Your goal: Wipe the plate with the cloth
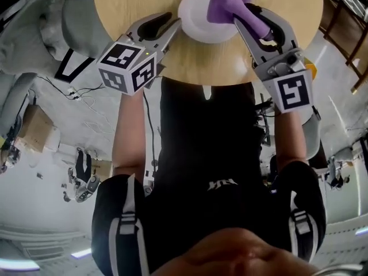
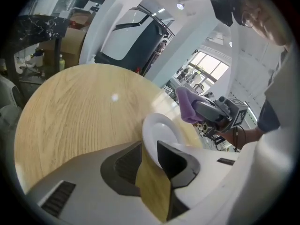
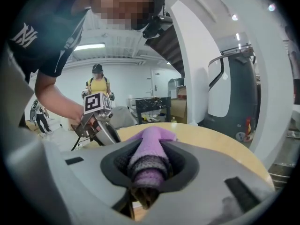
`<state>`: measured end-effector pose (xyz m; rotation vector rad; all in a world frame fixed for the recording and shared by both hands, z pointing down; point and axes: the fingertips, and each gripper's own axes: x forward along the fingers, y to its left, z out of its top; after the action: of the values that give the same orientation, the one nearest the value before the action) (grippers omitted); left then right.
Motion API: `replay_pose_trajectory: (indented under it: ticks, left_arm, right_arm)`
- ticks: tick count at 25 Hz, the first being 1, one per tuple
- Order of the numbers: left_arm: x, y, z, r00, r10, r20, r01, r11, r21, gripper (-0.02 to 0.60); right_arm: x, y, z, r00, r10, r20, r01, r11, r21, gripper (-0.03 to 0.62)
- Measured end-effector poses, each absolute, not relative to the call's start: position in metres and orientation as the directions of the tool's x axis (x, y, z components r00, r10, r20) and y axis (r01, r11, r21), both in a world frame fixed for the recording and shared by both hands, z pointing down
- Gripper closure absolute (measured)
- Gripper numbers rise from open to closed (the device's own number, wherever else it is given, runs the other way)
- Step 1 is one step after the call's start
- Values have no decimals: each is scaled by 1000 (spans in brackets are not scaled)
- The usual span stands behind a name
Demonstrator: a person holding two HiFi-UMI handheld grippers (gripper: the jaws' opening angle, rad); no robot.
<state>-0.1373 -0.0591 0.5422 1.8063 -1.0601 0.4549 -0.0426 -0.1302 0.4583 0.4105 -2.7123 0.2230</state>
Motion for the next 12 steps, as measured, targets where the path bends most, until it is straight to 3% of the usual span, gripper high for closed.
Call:
replay_pose_trajectory:
  ticks: [12]
  left_arm:
    - [-122, -69, 551, 561, -423, 712, -814, -125, 567, 482]
  right_arm:
    - [-45, -124, 478, -891, -245, 381, -313, 941, -126, 494]
